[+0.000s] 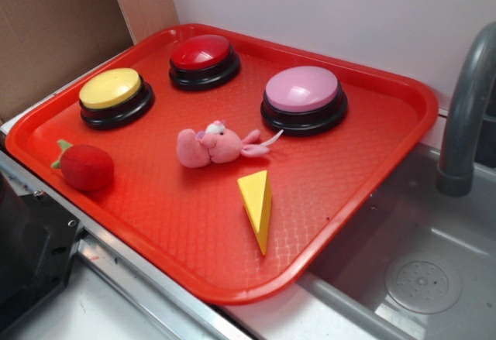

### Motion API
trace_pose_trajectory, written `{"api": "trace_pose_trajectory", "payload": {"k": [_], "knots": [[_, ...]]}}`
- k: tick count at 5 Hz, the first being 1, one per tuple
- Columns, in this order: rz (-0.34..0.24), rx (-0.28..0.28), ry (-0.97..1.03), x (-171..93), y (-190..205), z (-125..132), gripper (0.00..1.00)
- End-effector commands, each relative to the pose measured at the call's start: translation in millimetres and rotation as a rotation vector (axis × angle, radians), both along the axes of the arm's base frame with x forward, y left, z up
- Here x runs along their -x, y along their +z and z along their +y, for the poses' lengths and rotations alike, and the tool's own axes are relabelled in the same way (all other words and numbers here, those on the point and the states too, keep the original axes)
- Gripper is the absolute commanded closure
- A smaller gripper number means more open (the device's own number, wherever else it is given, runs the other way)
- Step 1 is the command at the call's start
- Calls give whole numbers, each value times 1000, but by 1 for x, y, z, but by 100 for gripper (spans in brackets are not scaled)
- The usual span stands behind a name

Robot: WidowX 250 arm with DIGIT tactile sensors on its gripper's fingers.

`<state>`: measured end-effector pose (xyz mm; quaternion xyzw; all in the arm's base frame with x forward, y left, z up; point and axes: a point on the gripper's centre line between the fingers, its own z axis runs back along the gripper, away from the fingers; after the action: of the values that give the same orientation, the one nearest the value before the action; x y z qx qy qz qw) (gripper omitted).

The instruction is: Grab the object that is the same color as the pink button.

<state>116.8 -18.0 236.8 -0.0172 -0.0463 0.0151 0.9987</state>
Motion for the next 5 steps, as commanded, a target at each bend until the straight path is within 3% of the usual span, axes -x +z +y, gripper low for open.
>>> {"api": "trace_pose_trajectory", "payload": {"k": [1, 3, 4, 5], "knots": [[0, 0, 0, 0, 0, 0, 0], [-92, -21, -348, -42, -30, -7, 0], [-106, -54, -465, -68, -55, -17, 0], [-221, -45, -571, -82, -75, -21, 0]]}}
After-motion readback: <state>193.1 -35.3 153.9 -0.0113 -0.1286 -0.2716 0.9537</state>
